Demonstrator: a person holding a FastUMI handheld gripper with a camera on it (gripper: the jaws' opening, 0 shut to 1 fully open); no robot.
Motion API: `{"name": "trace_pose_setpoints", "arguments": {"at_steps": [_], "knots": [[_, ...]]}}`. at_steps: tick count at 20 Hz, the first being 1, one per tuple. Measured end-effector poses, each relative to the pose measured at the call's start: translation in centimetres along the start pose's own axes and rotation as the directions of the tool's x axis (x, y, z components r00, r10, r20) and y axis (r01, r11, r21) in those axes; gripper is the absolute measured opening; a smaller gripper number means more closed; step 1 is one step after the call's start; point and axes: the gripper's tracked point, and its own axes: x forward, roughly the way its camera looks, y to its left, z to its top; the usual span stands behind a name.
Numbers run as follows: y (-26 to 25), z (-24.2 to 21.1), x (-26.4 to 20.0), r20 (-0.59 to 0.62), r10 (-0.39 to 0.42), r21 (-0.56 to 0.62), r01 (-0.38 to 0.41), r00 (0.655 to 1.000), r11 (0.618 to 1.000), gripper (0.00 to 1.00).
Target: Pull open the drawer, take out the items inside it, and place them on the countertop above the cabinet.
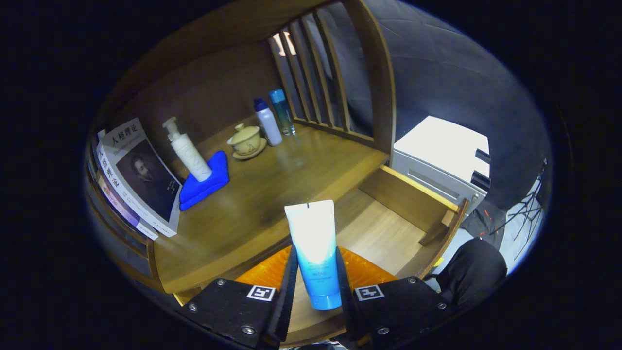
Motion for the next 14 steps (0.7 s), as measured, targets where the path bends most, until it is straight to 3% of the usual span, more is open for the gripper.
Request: {"name": "trace_pose_setpoints", "arguments": {"at_steps": [5,10,14], "knots": [[5.4,2.3,-0.2,0.048,0.084,-0.153,-0.075,0.995,0.985,0.45],[10.8,3.3,0.9,0.038,0.186,-0.310,-0.165,0.982,0.936,0.45],[12.8,2.8,2.8,0.016,0.216,-0.382,-0.194,0.976,0.904,0.45]]}}
